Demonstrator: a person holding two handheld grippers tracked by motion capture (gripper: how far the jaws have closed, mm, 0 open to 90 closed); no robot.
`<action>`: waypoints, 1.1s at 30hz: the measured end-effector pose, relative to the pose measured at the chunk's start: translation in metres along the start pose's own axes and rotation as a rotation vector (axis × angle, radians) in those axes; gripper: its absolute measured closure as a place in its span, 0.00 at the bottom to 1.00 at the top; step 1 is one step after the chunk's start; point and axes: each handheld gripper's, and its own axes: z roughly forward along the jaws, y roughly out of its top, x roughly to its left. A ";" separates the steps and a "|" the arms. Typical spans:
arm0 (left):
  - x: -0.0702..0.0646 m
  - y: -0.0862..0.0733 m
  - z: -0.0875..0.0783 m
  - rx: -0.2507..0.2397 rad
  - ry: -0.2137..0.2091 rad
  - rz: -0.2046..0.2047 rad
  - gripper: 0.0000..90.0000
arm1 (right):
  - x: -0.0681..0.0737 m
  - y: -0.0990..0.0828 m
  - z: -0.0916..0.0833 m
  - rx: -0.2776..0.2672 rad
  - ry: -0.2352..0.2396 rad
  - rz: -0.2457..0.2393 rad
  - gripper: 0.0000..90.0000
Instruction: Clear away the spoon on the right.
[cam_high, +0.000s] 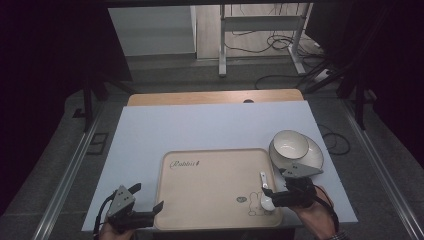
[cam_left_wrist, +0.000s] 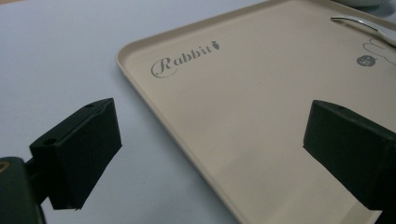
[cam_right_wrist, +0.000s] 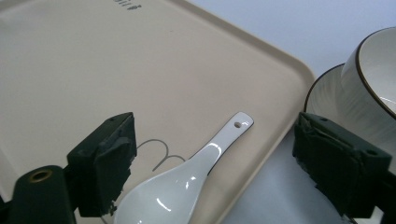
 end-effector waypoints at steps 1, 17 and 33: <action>0.000 0.000 0.000 0.000 0.000 0.000 0.04 | 0.000 -0.001 -0.001 0.000 0.000 -0.001 0.14; 0.000 0.000 0.000 -0.001 -0.001 -0.001 0.04 | 0.001 -0.012 -0.015 -0.012 -0.022 0.007 0.10; 0.001 0.000 0.000 -0.003 -0.001 -0.006 0.04 | -0.001 -0.026 -0.026 -0.023 -0.033 0.033 0.05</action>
